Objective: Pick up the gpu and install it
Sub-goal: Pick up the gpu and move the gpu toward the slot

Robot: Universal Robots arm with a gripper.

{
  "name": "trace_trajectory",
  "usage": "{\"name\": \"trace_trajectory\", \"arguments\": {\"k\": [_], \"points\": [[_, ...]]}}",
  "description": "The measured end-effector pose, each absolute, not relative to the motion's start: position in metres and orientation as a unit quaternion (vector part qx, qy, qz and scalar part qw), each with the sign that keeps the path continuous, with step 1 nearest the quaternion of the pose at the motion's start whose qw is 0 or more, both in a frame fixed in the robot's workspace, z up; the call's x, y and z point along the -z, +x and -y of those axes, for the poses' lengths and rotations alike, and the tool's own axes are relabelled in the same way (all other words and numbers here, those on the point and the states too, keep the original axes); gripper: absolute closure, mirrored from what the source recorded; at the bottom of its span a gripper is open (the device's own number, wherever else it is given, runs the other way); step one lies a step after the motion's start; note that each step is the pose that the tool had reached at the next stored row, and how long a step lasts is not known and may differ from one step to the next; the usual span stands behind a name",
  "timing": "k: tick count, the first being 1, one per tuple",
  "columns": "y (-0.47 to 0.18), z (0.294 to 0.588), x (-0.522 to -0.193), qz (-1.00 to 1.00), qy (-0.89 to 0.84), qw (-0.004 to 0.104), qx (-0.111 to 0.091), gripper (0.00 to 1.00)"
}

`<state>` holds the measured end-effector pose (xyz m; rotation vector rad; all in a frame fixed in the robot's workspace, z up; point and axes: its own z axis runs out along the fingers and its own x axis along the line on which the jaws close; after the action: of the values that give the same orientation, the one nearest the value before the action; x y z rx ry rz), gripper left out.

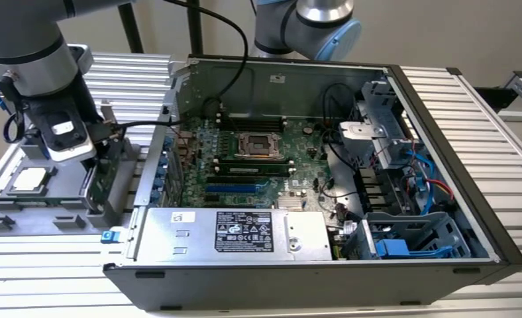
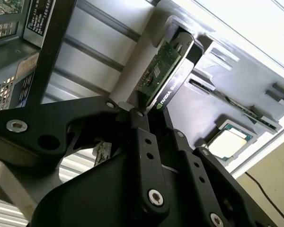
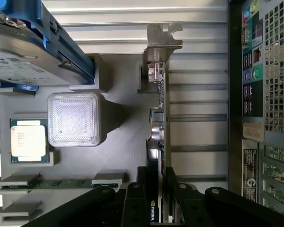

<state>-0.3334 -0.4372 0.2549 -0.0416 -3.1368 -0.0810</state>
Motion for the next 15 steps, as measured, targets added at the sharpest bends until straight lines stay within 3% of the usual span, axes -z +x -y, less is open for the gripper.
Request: {"name": "trace_trajectory", "arguments": {"k": [15], "points": [[-0.3334,0.4371,-0.2588,1.0,-0.013,0.002,0.026,1.0]]}}
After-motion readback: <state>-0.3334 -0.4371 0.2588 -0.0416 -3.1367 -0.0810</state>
